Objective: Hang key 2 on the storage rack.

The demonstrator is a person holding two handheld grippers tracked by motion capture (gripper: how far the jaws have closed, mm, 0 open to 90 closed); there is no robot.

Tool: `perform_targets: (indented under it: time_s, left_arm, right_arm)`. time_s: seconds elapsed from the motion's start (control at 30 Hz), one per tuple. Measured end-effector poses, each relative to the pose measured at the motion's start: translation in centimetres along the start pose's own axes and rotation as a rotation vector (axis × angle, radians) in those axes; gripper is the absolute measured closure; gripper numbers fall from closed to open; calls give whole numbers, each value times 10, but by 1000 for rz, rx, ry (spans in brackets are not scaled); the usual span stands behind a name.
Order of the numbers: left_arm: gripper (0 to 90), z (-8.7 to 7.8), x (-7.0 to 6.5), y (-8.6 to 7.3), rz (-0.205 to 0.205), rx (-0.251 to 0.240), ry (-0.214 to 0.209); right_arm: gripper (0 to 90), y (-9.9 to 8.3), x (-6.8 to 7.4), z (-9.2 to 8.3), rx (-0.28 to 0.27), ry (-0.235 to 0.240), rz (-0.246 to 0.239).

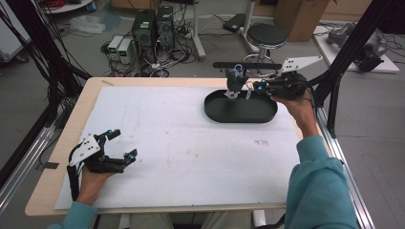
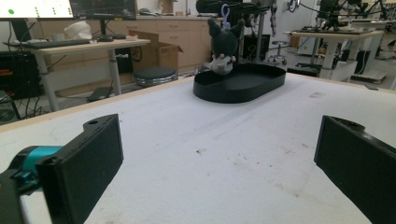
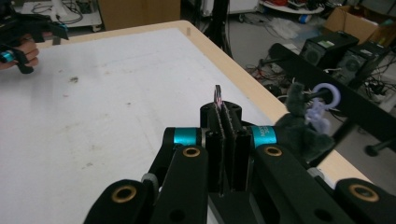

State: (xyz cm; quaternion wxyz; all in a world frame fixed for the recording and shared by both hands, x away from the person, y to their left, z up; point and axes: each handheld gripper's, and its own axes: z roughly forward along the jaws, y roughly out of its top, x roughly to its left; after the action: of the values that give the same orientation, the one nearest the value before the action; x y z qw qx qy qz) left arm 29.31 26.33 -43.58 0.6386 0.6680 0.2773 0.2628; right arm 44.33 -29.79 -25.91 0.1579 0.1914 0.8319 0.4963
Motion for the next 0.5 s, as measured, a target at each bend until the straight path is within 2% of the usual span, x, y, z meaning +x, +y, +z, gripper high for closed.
perform_targets:
  time_s: [0.17,0.33,0.5]
  left_arm:
    - [17,-5,-1,-6,16,-18,23]
    - [17,-8,-2,-13,5,-30,30]
    - [17,-11,-1,-18,5,-39,51]
  right_arm:
    - [888,10,-16,-2,20,-25,4]
    - [888,16,-29,-2,54,-40,11]
    - [888,15,-40,0,66,-47,30]
